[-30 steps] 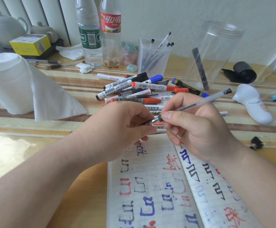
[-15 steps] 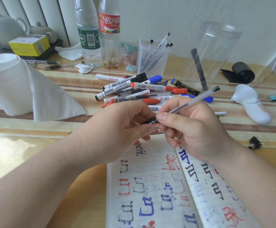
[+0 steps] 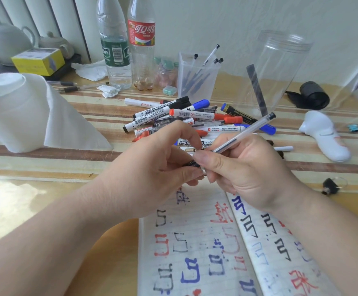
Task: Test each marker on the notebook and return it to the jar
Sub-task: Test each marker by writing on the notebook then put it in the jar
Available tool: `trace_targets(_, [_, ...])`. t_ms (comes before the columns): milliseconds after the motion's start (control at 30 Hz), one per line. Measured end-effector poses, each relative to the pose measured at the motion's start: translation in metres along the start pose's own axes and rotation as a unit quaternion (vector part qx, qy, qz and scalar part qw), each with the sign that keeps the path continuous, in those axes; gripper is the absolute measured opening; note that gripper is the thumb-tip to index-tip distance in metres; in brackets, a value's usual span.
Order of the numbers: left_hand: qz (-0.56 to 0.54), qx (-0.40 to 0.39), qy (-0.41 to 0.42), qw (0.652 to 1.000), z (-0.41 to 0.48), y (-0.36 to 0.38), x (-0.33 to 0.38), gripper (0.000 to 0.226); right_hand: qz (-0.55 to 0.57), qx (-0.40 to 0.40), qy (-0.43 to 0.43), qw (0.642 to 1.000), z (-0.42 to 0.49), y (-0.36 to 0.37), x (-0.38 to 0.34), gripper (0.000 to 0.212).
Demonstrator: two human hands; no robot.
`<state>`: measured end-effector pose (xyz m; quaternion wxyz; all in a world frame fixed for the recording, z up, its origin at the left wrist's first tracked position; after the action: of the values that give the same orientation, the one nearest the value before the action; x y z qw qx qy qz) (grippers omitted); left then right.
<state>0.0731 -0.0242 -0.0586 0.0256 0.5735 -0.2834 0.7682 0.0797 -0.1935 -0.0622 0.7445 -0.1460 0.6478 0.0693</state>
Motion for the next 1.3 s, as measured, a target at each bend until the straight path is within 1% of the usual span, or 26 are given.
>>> trace_targets(100, [-0.018,0.001,0.009,1.0,-0.002,0.001,0.001,0.026,0.006,-0.025,0.006,1.0,0.001,0.0,0.0,0.036])
trace_targets(167, [-0.022,0.012,0.006,1.0,0.0,0.001,0.002,0.03,-0.001,-0.019,-0.021,1.0,0.001,0.001,-0.002,0.033])
trace_targets(233, [-0.013,0.024,0.005,1.0,0.002,0.001,0.002,0.034,0.004,0.008,-0.052,0.999,0.0,0.0,-0.004,0.02])
trace_targets(300, [0.013,0.035,0.002,0.999,0.004,0.001,0.001,0.038,0.032,0.047,-0.067,0.996,-0.001,-0.003,-0.005,0.008])
trace_targets(400, [0.064,0.042,-0.002,0.997,0.003,0.001,0.001,0.042,0.109,0.118,-0.074,0.984,0.0,-0.015,-0.006,0.008])
trace_targets(467, [0.071,0.053,-0.003,0.996,0.002,-0.001,0.0,0.043,0.127,0.155,-0.086,0.976,-0.001,-0.021,-0.009,0.01])
trace_targets(500, [0.066,0.06,-0.002,0.996,0.002,-0.003,-0.001,0.043,0.121,0.166,-0.091,0.974,-0.002,-0.022,-0.01,0.012])
trace_targets(567, [0.043,0.079,0.003,0.996,0.002,-0.004,-0.001,0.04,0.087,0.178,-0.1,0.975,-0.004,-0.021,-0.011,0.008])
trace_targets(600, [0.028,0.09,0.004,0.996,0.002,-0.004,-0.002,0.04,0.061,0.181,-0.106,0.976,-0.005,-0.019,-0.012,0.006])
trace_targets(700, [-0.009,0.136,0.015,0.991,0.001,-0.007,0.0,0.04,-0.002,0.18,-0.132,0.975,-0.009,-0.015,-0.017,0.008])
trace_targets(733, [-0.005,0.151,0.022,0.988,0.001,-0.008,0.001,0.035,-0.012,0.184,-0.142,0.973,-0.01,-0.016,-0.021,0.007])
trace_targets(800, [0.033,0.18,0.027,0.983,0.0,-0.011,0.0,0.019,-0.04,0.202,-0.168,0.964,-0.011,-0.022,-0.033,0.004])
trace_targets(867, [0.076,0.198,0.023,0.977,0.0,-0.014,-0.001,0.015,-0.067,0.234,-0.187,0.952,-0.008,-0.032,-0.048,0.004])
trace_targets(933, [0.096,0.191,0.016,0.977,0.0,-0.013,-0.001,0.016,-0.082,0.269,-0.198,0.939,0.001,-0.043,-0.064,0.002])
trace_targets(1000, [0.104,0.16,0.0,0.982,0.0,-0.01,-0.001,0.018,-0.105,0.295,-0.201,0.928,0.019,-0.049,-0.079,0.002])
trace_targets(1067, [0.113,0.138,-0.013,0.984,0.0,-0.008,-0.002,0.02,-0.133,0.31,-0.19,0.922,0.044,-0.053,-0.089,0.006])
trace_targets(1167, [0.111,0.131,-0.032,0.985,0.001,-0.01,-0.004,0.019,-0.16,0.322,-0.154,0.92,0.088,-0.056,-0.095,0.017])
trace_targets(1300, [0.118,0.125,-0.05,0.984,0.001,-0.011,-0.006,0.018,-0.174,0.346,-0.094,0.917,0.134,-0.062,-0.086,0.019])
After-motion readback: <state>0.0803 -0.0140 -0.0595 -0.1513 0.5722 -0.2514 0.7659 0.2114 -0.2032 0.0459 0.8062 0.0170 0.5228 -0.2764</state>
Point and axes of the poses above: each hand's wrist, its own z-axis towards the middle knuckle, its own y-axis out of the palm, x = y × z, the point moved 4 cm from there along z, towards the middle knuckle, and after that the axes turned 2 degrees about -z, right-handed, at the moved point
